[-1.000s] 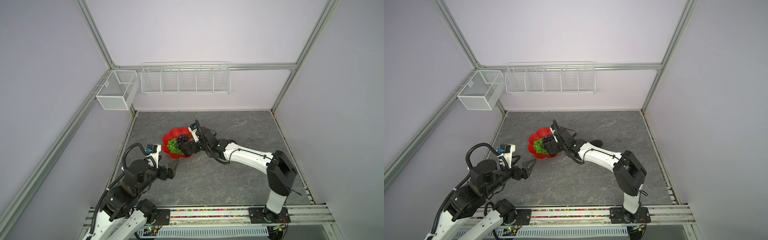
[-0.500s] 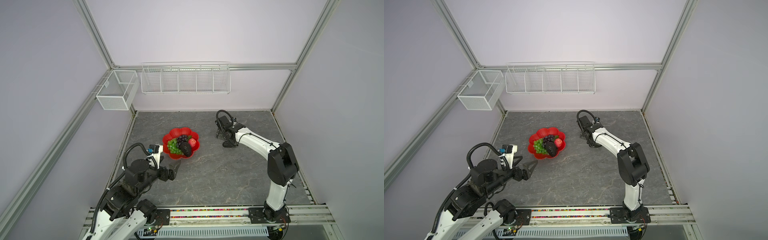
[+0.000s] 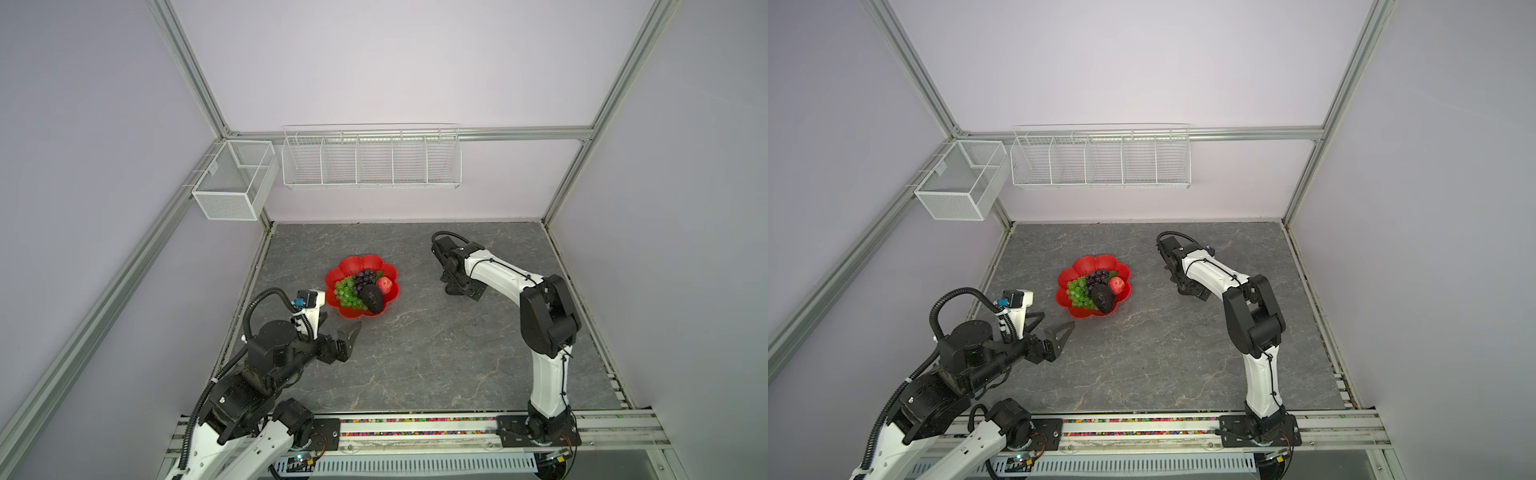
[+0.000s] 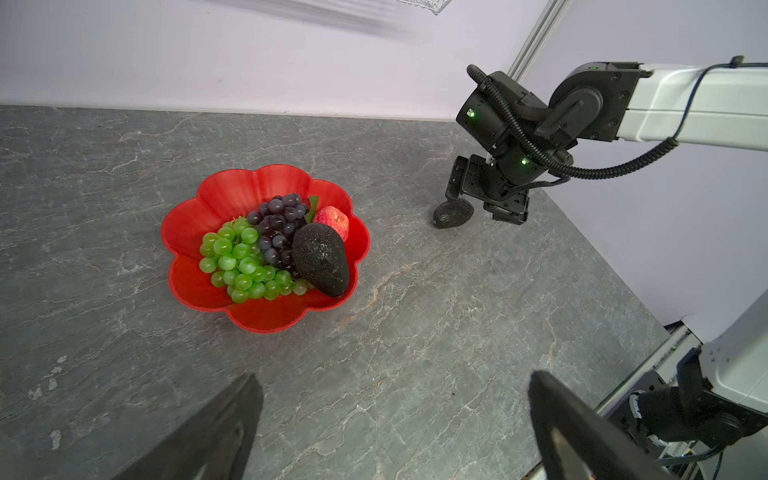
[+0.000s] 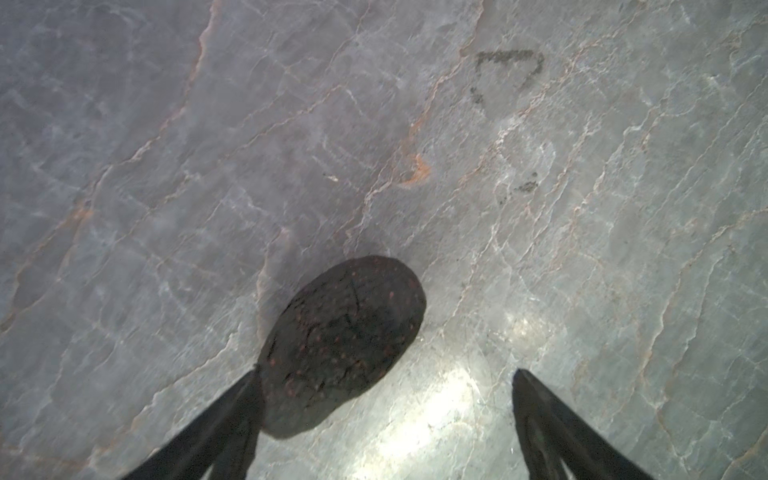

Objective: Place and organize the fake fruits in the fruit bowl
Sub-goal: 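Move the right gripper back to the second avocado and grasp it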

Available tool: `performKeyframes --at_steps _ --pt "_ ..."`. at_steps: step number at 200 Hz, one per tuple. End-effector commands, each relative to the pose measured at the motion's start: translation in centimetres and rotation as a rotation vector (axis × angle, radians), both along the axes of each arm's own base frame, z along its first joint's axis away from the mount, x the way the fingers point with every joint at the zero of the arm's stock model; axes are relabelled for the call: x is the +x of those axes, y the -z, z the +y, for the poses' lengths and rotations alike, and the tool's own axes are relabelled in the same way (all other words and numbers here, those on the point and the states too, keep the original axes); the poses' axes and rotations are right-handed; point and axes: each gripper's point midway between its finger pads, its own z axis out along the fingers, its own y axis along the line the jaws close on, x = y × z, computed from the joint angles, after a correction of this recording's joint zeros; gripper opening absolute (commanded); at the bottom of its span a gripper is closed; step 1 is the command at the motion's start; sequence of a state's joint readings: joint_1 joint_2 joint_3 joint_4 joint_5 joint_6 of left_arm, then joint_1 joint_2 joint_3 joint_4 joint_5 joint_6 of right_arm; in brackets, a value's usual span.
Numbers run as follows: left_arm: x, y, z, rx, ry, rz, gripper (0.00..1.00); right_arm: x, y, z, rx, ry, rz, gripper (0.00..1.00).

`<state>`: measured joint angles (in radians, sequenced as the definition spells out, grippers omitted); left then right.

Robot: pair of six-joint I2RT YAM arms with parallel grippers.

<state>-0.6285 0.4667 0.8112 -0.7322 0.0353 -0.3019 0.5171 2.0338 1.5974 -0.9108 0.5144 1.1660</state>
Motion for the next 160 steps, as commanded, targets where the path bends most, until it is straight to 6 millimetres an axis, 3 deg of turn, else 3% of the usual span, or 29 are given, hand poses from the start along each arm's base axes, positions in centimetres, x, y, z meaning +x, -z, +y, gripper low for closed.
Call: performKeyframes --at_steps 1,62,74,90,104,118,129,160 --pt "0.0 0.6 0.0 0.016 0.007 0.007 1.00 0.4 1.2 0.0 0.016 0.056 0.009 0.94" --pt "0.2 0.9 -0.1 0.025 0.006 0.020 1.00 0.7 4.1 0.8 0.040 0.052 0.045 0.99" --pt "0.2 0.9 -0.1 0.026 0.005 0.020 1.00 0.5 4.6 1.0 0.060 0.046 0.046 0.93" --pt "0.1 1.0 -0.1 0.026 0.005 0.021 1.00 0.1 5.2 1.1 0.084 0.038 0.044 0.74" --pt "0.1 0.9 -0.1 0.023 0.005 0.017 1.00 -0.2 5.4 1.0 0.084 0.036 0.045 0.67" --pt "0.1 0.9 -0.1 0.023 0.008 0.017 1.00 -0.6 5.4 0.8 0.077 0.036 0.053 0.47" --pt "0.1 0.9 -0.2 0.025 0.010 0.018 1.00 -0.9 5.2 0.6 0.064 0.033 0.052 0.38" --pt "0.2 1.0 -0.1 0.027 0.005 0.020 1.00 -1.1 3.5 0.6 0.006 -0.016 0.022 0.31"
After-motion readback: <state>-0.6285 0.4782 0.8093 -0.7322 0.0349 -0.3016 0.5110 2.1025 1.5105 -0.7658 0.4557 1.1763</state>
